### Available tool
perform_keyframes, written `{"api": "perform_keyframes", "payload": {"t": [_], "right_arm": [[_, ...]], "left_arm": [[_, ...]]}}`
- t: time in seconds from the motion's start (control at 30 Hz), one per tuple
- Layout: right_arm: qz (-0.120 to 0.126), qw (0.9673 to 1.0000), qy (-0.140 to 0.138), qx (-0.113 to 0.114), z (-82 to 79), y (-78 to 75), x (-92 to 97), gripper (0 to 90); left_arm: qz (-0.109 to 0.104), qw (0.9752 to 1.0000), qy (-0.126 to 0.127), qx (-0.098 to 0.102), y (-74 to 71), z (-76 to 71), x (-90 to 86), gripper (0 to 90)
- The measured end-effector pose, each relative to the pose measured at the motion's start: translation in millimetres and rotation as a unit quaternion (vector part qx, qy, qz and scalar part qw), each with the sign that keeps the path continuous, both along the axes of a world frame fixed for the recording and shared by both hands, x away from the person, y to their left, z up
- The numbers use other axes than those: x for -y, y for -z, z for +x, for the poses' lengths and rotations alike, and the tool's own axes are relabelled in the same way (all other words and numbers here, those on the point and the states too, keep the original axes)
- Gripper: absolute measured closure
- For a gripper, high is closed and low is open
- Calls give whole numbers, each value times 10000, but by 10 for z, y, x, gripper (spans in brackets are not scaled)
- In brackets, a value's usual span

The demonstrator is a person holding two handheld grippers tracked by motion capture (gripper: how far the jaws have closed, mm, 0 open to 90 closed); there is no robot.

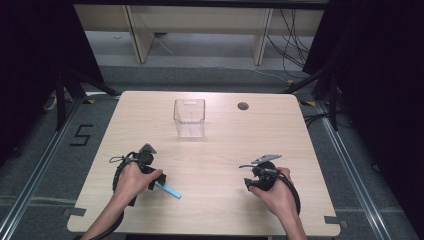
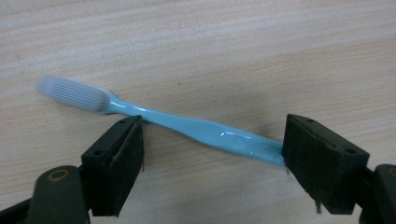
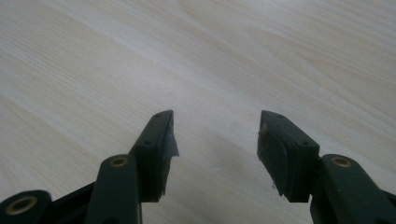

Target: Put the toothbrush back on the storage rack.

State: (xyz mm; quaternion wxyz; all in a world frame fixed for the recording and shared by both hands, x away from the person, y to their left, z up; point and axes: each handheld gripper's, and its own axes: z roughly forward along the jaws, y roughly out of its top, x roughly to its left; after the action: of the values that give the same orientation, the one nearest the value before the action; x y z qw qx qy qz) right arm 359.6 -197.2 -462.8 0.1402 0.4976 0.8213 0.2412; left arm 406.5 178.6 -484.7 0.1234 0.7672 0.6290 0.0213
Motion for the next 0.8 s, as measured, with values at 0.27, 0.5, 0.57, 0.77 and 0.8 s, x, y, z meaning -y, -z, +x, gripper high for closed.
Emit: {"api": "perform_keyframes", "payload": {"t": [0.27,0.5,0.57,0.77,0.8], "right_arm": [[-18,10000,-78,29,13,9,13,468],[-43,9999,-92,74,13,8,10,469],[-45,9999,-95,77,12,5,11,469],[-39,9999,-77,58,3,0,6,469],[-50,9999,-73,79,5,-5,13,470]], "left_arm": [[38,9999,-96,62,8,27,9,191],[236,9997,-61,60,25,7,26,186],[288,9996,-2,72,20,-1,24,205],[417,9990,135,69,5,-4,6,283],[446,9988,172,81,2,-5,-1,322]]}}
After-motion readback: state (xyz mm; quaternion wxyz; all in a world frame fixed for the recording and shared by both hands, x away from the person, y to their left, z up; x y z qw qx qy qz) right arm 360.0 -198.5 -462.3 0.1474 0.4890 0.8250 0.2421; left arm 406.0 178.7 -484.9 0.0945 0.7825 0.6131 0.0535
